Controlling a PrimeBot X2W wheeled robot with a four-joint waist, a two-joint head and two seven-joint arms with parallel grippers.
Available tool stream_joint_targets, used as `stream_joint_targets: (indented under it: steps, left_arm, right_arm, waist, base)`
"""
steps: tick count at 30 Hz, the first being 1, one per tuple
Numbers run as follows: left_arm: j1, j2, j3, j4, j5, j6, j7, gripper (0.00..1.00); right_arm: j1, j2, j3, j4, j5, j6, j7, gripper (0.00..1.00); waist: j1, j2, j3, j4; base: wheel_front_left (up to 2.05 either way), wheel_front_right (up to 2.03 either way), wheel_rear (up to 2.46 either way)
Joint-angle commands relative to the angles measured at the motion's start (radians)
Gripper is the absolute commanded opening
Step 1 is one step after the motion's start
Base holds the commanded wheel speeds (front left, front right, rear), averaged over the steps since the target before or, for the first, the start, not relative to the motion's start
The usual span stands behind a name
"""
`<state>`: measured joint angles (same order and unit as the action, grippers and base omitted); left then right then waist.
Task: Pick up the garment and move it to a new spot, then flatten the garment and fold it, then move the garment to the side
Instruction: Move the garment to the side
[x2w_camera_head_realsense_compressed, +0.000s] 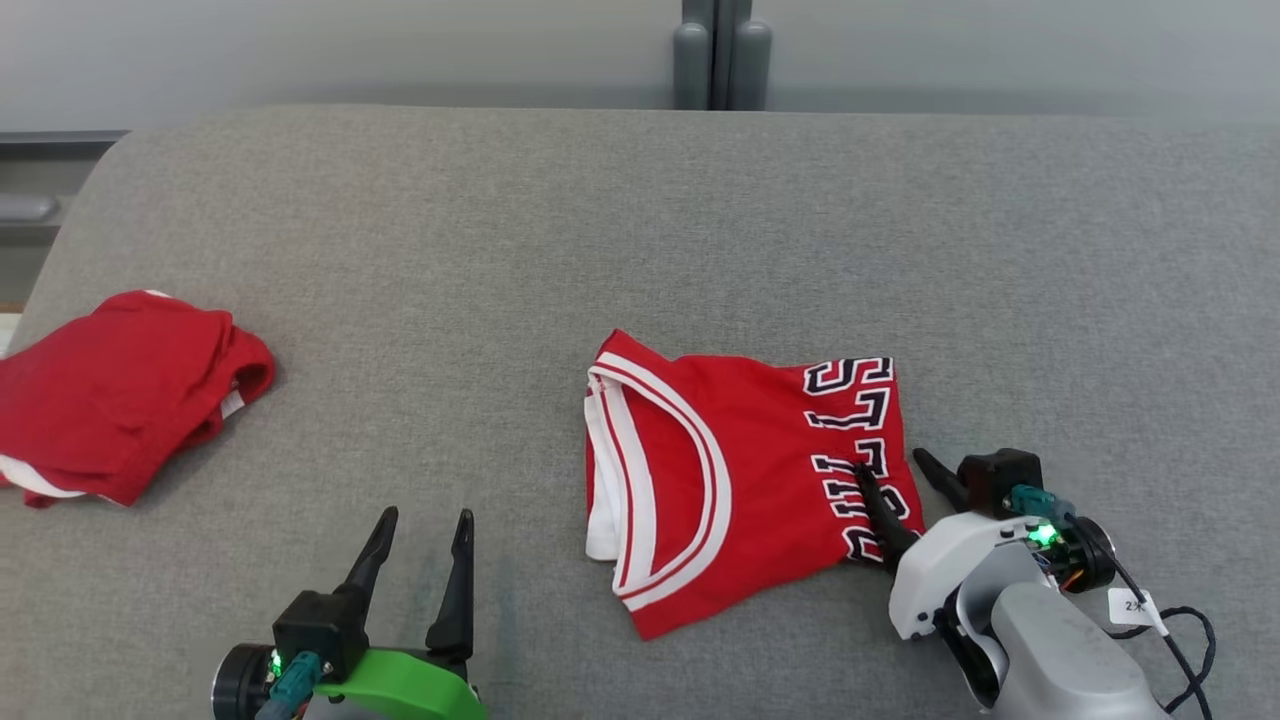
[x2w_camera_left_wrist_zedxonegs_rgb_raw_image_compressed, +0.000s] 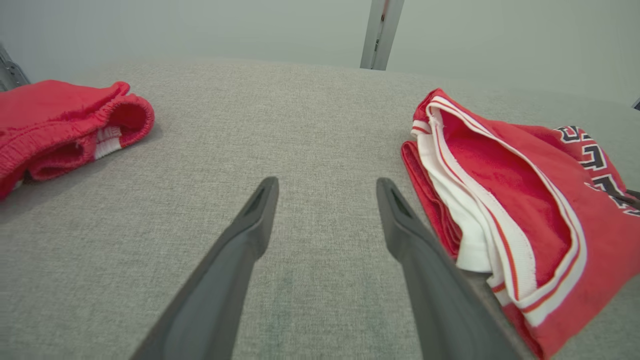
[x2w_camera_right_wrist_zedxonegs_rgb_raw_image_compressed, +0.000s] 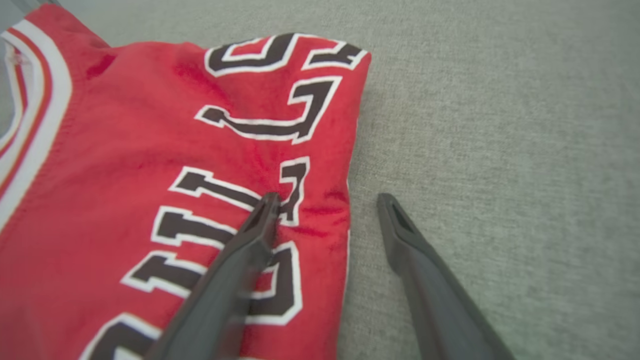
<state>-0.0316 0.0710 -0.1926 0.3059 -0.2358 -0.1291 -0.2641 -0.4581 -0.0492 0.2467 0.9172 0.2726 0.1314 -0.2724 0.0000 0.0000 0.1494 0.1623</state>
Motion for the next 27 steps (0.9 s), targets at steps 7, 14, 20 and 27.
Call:
stream_joint_targets:
  steps: [7,14,20,27]
  left_arm:
    - [-0.010,0.014,0.000,-0.014,-0.007,-0.003,0.000,1.00]
    - [-0.026,0.020,-0.025,-0.033,0.000,-0.003,0.000,1.00]
    - [-0.045,0.031,-0.085,-0.054,0.003,-0.003,0.000,1.00]
    - [-0.048,0.049,-0.146,-0.086,0.004,-0.003,0.000,1.00]
  right_arm:
    - [0.020,-0.008,-0.035,0.042,-0.033,-0.003,0.016,0.00]
    - [0.077,-0.011,-0.192,-0.019,-0.112,-0.006,0.014,0.00]
    - [0.114,-0.007,-0.253,-0.068,-0.128,-0.005,0.013,0.00]
    - [0.147,-0.005,-0.274,-0.122,-0.098,-0.003,0.008,0.00]
  waist:
    - [0.0000,0.0000,0.006,-0.034]
    - [0.0000,0.0000,-0.006,-0.210]
    - [0.0000,0.0000,0.007,-0.375]
    - [0.0000,0.0000,0.032,-0.529]
  base:
    - [0.00,0.00,0.00]
    - [0.00,0.00,0.00]
    - [0.00,0.00,0.00]
    - [0.00,0.00,0.00]
